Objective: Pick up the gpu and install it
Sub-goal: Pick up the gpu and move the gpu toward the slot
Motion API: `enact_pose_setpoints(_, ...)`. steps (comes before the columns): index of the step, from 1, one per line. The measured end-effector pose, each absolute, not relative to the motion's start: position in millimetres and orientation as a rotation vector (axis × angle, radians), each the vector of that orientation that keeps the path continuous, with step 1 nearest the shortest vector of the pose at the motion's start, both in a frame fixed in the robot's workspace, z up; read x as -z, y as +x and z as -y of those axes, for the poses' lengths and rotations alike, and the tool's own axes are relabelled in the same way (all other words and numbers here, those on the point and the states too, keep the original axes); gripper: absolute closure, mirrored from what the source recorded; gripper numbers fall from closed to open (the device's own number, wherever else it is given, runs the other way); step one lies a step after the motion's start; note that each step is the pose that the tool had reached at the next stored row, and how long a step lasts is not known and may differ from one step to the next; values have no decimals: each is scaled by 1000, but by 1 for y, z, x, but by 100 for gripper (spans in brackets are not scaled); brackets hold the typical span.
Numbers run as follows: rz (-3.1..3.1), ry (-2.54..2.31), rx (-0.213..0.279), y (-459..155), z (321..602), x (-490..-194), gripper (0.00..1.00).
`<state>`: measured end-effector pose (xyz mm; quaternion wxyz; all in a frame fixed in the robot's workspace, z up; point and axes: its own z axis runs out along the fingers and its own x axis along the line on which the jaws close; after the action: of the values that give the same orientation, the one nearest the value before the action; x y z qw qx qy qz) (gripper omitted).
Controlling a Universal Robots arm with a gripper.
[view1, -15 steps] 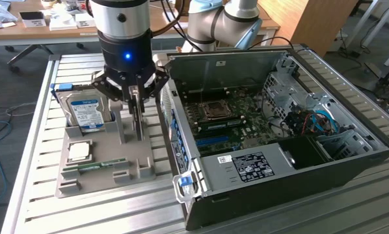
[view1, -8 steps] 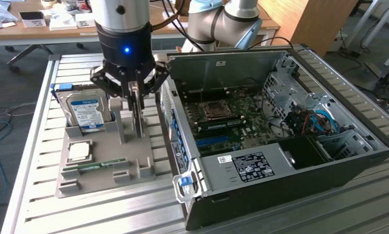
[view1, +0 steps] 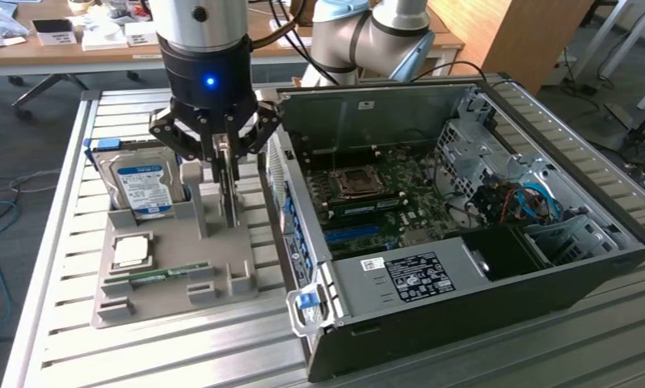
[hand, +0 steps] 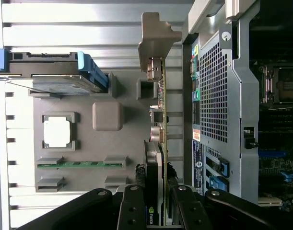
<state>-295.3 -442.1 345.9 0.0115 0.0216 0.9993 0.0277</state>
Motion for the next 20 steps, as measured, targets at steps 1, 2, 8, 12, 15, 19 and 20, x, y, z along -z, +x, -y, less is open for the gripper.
enact_pose_setpoints(1, -3117, 68, -86, -295, 442, -346, 73)
enact_pose_setpoints(2, -3117, 68, -87, -295, 442, -346, 73)
enact_pose_setpoints(8, -3117, 68, -86, -295, 442, -349, 73)
enact_pose_setpoints(12, -3117, 68, -86, -295, 442, -354, 73)
enact_pose_setpoints(15, -3117, 68, -86, -295, 442, -359, 73)
enact_pose_setpoints(19, -3117, 68, -87, -295, 442, -366, 73)
enact_pose_setpoints(20, -3117, 68, -86, -295, 442, -367, 73)
